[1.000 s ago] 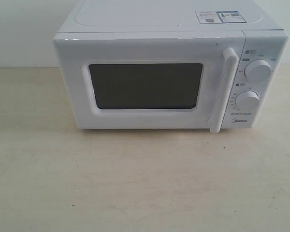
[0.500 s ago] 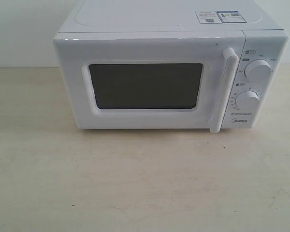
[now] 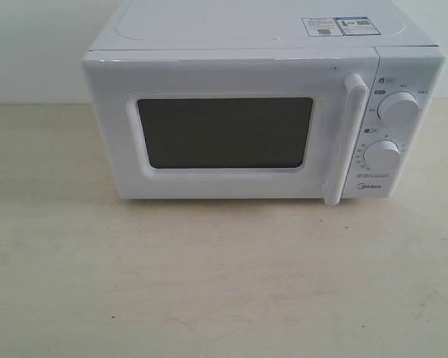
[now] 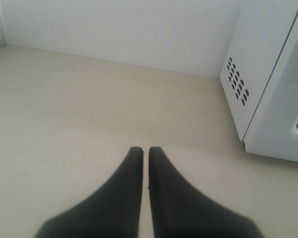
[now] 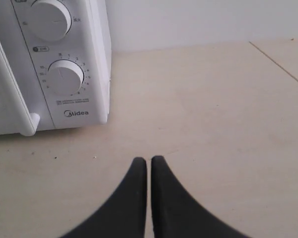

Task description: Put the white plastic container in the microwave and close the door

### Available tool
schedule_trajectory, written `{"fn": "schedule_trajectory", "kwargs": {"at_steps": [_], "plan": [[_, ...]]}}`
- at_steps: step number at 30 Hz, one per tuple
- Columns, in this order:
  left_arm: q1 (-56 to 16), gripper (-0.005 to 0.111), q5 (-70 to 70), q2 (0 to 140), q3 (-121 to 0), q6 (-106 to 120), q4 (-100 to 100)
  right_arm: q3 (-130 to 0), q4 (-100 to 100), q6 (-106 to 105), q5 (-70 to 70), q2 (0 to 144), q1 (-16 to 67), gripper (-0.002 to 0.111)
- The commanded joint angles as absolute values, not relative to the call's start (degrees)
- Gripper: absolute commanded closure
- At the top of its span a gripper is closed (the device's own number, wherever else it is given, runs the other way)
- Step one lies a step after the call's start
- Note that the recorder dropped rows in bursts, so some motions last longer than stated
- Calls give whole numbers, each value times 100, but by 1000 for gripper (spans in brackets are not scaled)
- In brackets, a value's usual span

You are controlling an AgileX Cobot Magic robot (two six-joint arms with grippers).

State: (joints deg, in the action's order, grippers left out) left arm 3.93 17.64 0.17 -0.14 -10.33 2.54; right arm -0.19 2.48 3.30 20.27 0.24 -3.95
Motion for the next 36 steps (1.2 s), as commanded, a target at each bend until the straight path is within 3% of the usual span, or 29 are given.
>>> {"fn": "schedule_trajectory", "kwargs": {"at_steps": [1,36], "plan": [[399,102,1745,0,0,-1074,231,0,308,158,2054,0,-216,108],[399,102,1746,0,0,-1074,231,0,263,158,2044,0,-63,108]]}}
